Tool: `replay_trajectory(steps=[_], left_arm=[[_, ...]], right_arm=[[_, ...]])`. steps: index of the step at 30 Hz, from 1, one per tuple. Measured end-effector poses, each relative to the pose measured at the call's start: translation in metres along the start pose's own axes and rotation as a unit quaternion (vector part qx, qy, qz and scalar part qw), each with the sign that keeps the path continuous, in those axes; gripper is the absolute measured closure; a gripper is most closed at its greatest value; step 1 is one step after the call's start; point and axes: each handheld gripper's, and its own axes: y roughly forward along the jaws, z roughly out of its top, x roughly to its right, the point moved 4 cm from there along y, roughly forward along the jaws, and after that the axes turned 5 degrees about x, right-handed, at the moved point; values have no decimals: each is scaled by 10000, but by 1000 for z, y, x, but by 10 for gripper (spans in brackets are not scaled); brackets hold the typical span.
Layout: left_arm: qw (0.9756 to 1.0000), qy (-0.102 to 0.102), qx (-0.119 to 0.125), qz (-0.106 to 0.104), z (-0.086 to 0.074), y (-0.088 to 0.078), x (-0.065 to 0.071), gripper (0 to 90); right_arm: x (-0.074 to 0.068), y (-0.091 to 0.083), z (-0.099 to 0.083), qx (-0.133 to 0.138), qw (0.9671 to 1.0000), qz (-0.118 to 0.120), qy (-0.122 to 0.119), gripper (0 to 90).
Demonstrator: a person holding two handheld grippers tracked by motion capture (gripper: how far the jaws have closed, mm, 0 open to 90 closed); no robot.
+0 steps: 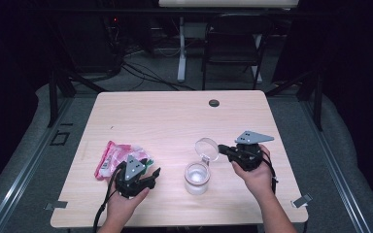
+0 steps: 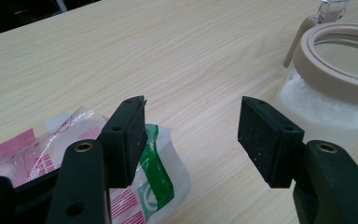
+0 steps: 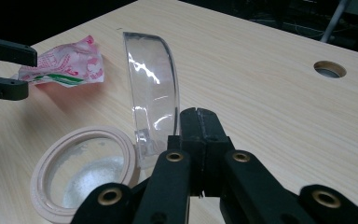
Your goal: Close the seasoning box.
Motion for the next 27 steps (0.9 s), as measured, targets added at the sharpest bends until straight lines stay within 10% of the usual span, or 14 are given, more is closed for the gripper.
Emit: replay_trajectory(steps=[27], left_arm=[[10000, -24, 31, -24, 3, 2, -2, 415]], right_arm=[[-13, -2, 2, 27, 9999, 89, -144, 900]])
